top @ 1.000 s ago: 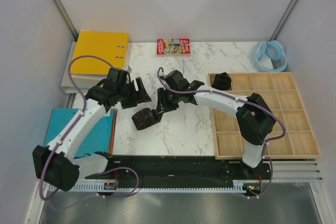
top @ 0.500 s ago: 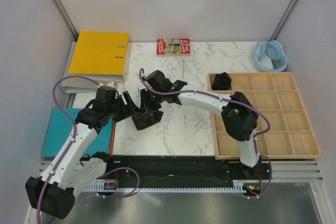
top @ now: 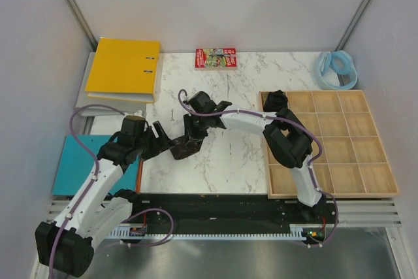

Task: Roll the ties
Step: Pick up the tie at the center of the board.

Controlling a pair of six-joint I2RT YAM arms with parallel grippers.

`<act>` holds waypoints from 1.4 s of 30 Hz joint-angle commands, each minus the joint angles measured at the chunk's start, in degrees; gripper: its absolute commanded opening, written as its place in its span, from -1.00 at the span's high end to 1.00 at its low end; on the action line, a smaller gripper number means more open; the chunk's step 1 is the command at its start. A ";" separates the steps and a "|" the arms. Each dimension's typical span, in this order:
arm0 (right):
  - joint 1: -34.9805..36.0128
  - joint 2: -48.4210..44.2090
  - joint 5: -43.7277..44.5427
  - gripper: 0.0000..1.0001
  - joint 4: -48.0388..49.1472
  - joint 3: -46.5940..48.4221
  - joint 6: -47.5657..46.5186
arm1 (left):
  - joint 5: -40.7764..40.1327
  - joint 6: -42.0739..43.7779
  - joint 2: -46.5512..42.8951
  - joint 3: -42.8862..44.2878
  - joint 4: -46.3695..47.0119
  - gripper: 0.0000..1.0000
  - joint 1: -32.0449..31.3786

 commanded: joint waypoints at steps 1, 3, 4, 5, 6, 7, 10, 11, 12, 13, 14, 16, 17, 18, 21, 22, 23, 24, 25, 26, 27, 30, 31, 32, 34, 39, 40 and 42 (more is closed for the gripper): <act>-1.66 1.66 0.19 0.54 2.39 -3.11 -1.55 | 1.84 -1.83 -0.02 -1.85 5.10 -0.60 0.36; -1.75 2.19 0.01 0.54 3.62 -4.78 -1.55 | 2.10 -1.92 0.68 -2.91 6.15 -0.63 0.36; -1.75 2.36 -0.08 0.55 3.97 -5.22 -1.38 | 2.45 -1.92 0.95 -3.17 7.46 -0.64 0.36; -1.92 2.63 -0.34 0.55 4.32 -5.83 -1.29 | 2.46 -1.92 1.82 -3.96 8.34 -0.64 0.36; -1.84 2.89 -0.43 0.55 4.76 -6.10 -1.20 | 2.89 -1.92 2.18 -4.31 9.05 -0.65 0.36; -1.84 3.07 -0.60 0.55 5.03 -6.19 -1.20 | 3.24 -1.92 2.61 -4.75 10.80 -0.65 0.36; -1.92 3.42 -0.87 0.56 5.38 -6.19 -1.11 | 4.04 -1.92 4.02 -6.94 14.66 -0.65 0.36; -1.92 3.51 -1.04 0.55 5.38 -6.02 -1.20 | 4.13 -2.09 4.63 -7.47 15.55 -0.65 0.28; -2.10 3.42 -1.04 0.55 5.30 -5.93 -1.20 | 4.04 -2.18 4.90 -7.83 16.43 -0.65 0.36; -2.10 3.42 -1.22 0.55 5.21 -5.84 -1.29 | 3.78 -2.27 5.25 -8.18 17.05 -0.65 0.28; -2.27 3.33 -1.22 0.55 5.29 -5.84 -1.38 | 3.69 -2.53 5.60 -8.97 18.27 -0.65 0.28; -2.54 3.07 -1.31 0.55 5.29 -6.10 -1.38 | 3.51 -3.05 6.57 -10.02 19.33 -0.65 0.36; -2.54 2.98 -1.40 0.55 5.29 -6.28 -1.46 | 3.69 -3.23 6.92 -10.46 21.08 -0.65 0.36; -2.63 2.72 -1.40 0.55 5.29 -6.45 -1.55 | 3.86 -3.41 7.45 -10.90 21.97 -0.65 0.36; -2.71 2.54 -1.48 0.55 5.38 -6.98 -1.55 | 5.09 -3.94 8.42 -12.84 26.01 -0.64 0.36; -2.71 2.45 -1.40 0.55 5.38 -7.16 -1.55 | 5.35 -4.11 9.03 -13.62 26.72 -0.64 0.36; -2.71 2.37 -1.40 0.55 5.47 -7.33 -1.55 | 5.36 -4.37 9.38 -13.89 27.33 -0.63 0.36; -2.71 2.28 -1.48 0.55 5.38 -7.42 -1.55 | 5.36 -4.46 9.65 -14.16 28.56 -0.63 0.36; -2.71 2.28 -1.48 0.55 5.47 -7.59 -1.47 | 5.10 -5.07 10.26 -14.68 28.83 -0.62 0.36; -2.71 2.19 -1.40 0.55 5.64 -7.77 -1.47 | 4.92 -5.34 10.44 -14.95 29.18 -0.62 0.36; -2.71 2.19 -1.48 0.56 5.65 -7.86 -1.47 | 4.74 -5.69 10.61 -15.12 30.23 -0.61 0.36; -2.71 1.84 -1.57 0.55 6.26 -8.82 -1.47 | 4.39 -7.36 11.58 -16.27 31.64 -0.60 0.36; -2.63 1.75 -1.66 0.54 6.52 -9.17 -1.47 | 3.96 -8.32 11.84 -16.70 32.69 -0.60 0.36; -2.71 1.66 -1.66 0.55 6.70 -9.70 -1.38 | 3.78 -8.68 12.46 -16.80 32.96 -0.61 0.36; -2.80 1.49 -1.66 0.55 7.23 -10.58 -1.29 | 4.04 -9.91 13.07 -17.49 34.88 -0.60 0.36; -2.80 1.31 -1.92 0.55 8.11 -11.72 -1.03 | 4.21 -12.81 14.31 -18.46 37.09 -0.58 0.28; -2.89 1.22 -1.92 0.55 8.19 -11.99 -1.03 | 4.21 -13.68 13.96 -19.08 37.53 -0.58 0.36; -2.80 1.14 -1.92 0.55 8.37 -12.17 -0.94 | 3.78 -14.48 13.08 -19.61 37.97 -0.57 0.28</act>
